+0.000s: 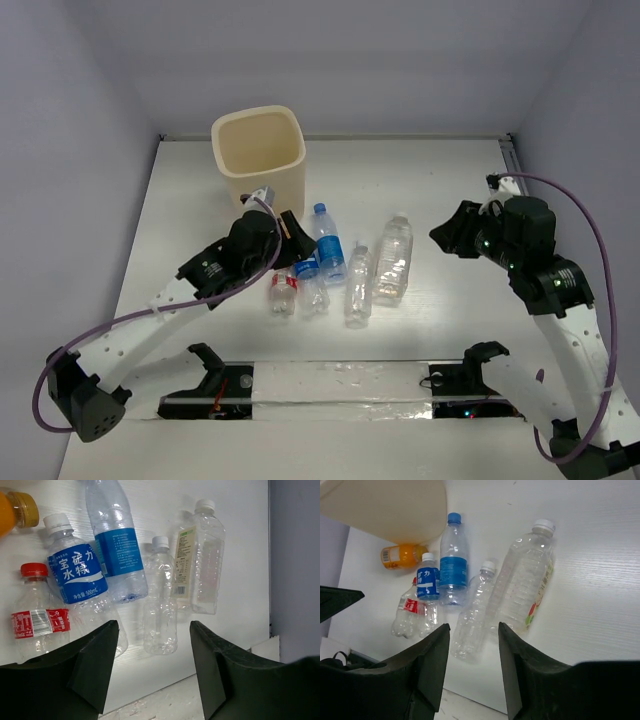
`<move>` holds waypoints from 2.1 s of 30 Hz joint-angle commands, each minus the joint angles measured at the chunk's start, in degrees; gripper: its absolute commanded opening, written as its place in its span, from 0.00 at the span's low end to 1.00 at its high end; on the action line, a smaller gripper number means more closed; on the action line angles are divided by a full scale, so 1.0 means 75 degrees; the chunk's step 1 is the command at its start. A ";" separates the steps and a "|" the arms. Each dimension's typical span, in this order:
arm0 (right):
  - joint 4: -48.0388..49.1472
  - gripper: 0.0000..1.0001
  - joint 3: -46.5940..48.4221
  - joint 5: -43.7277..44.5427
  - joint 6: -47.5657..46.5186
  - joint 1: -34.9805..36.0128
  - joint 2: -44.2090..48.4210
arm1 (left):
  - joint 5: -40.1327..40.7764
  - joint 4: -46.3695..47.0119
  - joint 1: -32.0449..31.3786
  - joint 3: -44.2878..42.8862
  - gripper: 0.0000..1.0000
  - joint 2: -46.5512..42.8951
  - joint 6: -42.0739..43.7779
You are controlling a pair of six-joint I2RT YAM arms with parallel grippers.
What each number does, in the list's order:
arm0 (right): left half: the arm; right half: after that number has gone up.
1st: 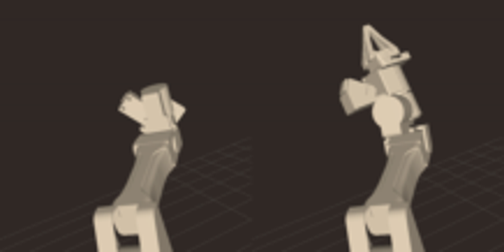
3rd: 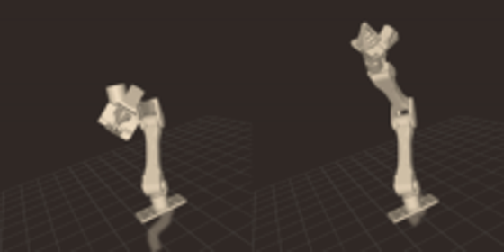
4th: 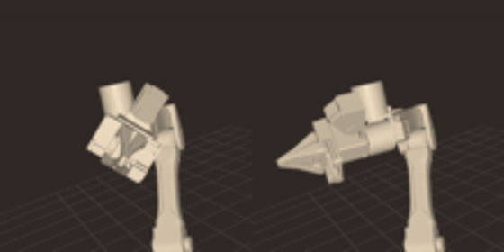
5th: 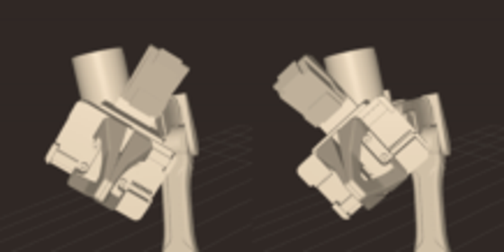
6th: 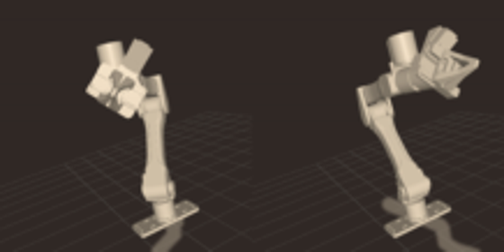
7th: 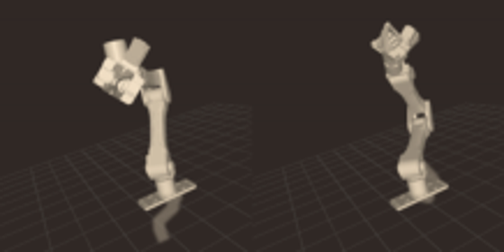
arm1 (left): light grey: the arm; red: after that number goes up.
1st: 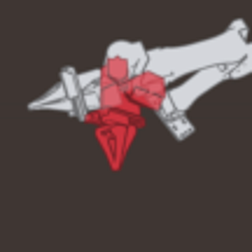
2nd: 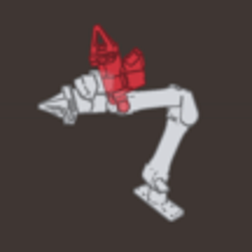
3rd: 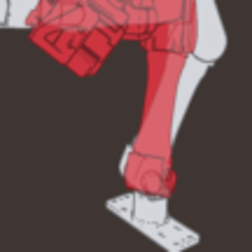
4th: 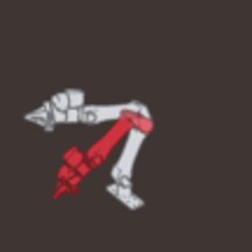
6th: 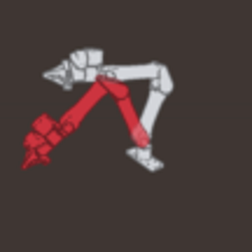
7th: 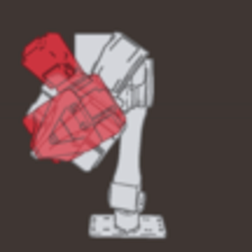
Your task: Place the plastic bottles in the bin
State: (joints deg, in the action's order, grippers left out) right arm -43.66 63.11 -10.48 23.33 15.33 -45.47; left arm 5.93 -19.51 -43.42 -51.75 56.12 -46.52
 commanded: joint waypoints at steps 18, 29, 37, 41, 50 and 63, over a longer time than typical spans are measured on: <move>0.0114 0.00 -0.0165 -0.0583 -0.0240 -0.0040 -0.0054 | 0.0908 -0.0703 -0.0023 -0.0272 0.24 0.1763 -0.0418; 0.0360 0.00 -0.0388 -0.0934 -0.0334 0.0099 -0.0358 | 0.1119 -0.0458 0.0152 -0.0670 0.59 0.3158 -0.0044; 0.0489 0.24 -0.0446 -0.0970 -0.0357 0.0241 -0.0476 | 0.1189 -0.0294 0.0445 -0.0905 0.65 0.3930 0.0226; 0.0583 0.37 -0.0458 -0.1052 -0.0322 0.0334 -0.0581 | 0.1084 -0.0130 0.0516 -0.0940 0.65 0.4283 0.0332; 0.0946 0.56 -0.0271 -0.0935 -0.0263 0.0803 -0.1248 | 0.1013 0.0152 0.0585 -0.1257 0.66 0.4974 0.0508; 0.1930 0.76 0.0701 -0.0712 -0.0474 0.1295 -0.3638 | 0.1048 0.0305 0.0586 -0.1022 0.31 0.4437 0.0531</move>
State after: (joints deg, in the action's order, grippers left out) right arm -34.41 64.23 -16.49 20.86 24.21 -70.85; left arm 13.17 -17.39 -39.24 -59.29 93.86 -43.11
